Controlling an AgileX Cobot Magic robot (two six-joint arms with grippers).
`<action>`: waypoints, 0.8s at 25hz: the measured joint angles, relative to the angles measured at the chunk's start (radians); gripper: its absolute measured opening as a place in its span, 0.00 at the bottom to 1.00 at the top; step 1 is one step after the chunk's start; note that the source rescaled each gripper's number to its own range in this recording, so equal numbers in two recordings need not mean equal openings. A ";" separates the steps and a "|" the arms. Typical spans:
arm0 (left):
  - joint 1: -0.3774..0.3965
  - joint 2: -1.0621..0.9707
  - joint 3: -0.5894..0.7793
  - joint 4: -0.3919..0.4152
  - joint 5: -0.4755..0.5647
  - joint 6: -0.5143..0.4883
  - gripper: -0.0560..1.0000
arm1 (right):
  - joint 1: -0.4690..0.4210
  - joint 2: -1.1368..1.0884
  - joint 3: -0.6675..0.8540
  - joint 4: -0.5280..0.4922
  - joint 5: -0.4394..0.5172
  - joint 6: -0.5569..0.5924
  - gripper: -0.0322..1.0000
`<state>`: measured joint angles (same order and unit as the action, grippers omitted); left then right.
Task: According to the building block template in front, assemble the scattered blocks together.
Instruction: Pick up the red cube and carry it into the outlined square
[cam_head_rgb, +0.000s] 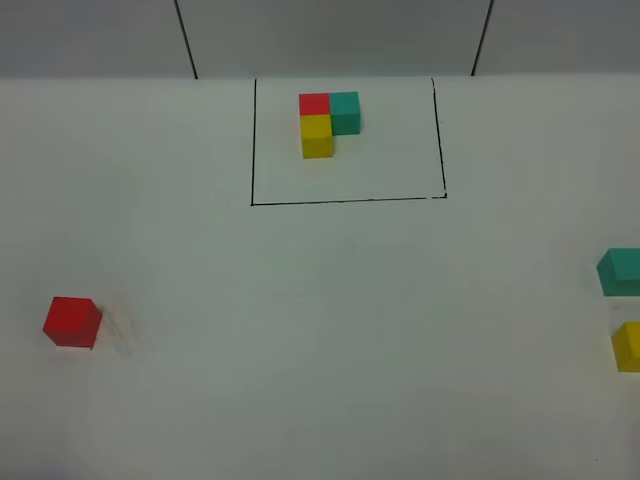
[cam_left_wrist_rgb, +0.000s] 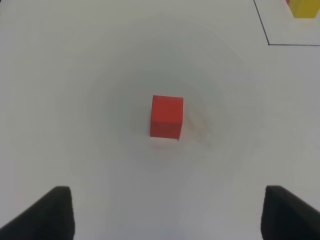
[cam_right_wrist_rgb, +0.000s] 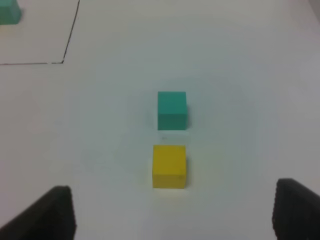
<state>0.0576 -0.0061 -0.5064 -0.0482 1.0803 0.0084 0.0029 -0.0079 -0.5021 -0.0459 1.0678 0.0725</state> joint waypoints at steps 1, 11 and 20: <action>0.000 0.000 0.000 0.000 0.000 0.000 0.71 | 0.000 0.000 0.000 0.000 0.000 0.000 0.65; 0.000 0.000 0.000 0.000 0.000 0.000 0.71 | 0.000 0.000 0.000 0.000 0.000 0.000 0.65; -0.002 0.000 0.000 0.000 0.000 -0.008 0.70 | 0.000 0.000 0.000 0.000 0.000 0.000 0.65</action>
<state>0.0556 -0.0061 -0.5064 -0.0482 1.0803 0.0000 0.0029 -0.0079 -0.5021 -0.0459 1.0678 0.0725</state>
